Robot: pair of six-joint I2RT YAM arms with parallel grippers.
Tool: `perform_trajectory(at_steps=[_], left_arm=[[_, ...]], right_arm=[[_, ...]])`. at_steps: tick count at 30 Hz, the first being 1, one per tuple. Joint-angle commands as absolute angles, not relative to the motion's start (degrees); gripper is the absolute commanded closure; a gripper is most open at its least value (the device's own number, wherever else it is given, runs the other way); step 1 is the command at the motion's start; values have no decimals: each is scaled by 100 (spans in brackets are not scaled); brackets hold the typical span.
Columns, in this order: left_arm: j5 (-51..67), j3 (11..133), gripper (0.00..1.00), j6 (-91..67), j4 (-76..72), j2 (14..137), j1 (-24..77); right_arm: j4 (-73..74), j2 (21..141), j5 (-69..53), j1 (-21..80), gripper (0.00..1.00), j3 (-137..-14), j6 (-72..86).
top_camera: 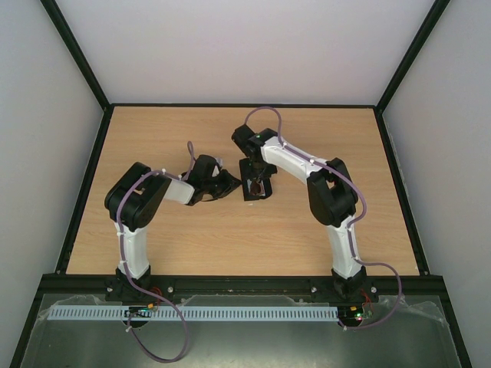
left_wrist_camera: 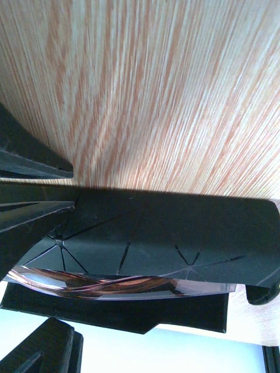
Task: Organize the sunglasses
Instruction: Place the sunglasses in the sunglasses case.
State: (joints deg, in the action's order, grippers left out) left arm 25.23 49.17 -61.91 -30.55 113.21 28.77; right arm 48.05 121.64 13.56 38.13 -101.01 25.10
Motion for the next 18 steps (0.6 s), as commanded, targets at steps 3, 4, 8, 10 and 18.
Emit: perform_trajectory(at_steps=[3,4,8,10,18], left_arm=[[2347,4830,87,-6087,-2579,11370,2935],[2354,4833,87,-6094,-2583,11373,2933],[2352,4875,87,-6113,-2604,11432,2960],[2361,4899,87,-6117,-2602,11463,2968],[2369,4997,87,-6118,-2586,11548,3010]], right_arm=[[4904,12433,1556,3839,84,-10159,2611],[4904,12486,1554,3841,84,-10194,2606],[4871,12689,1456,3849,84,-10264,2597],[4819,12757,1424,3850,85,-10256,2610],[4760,12954,1231,3915,85,-10537,2606]])
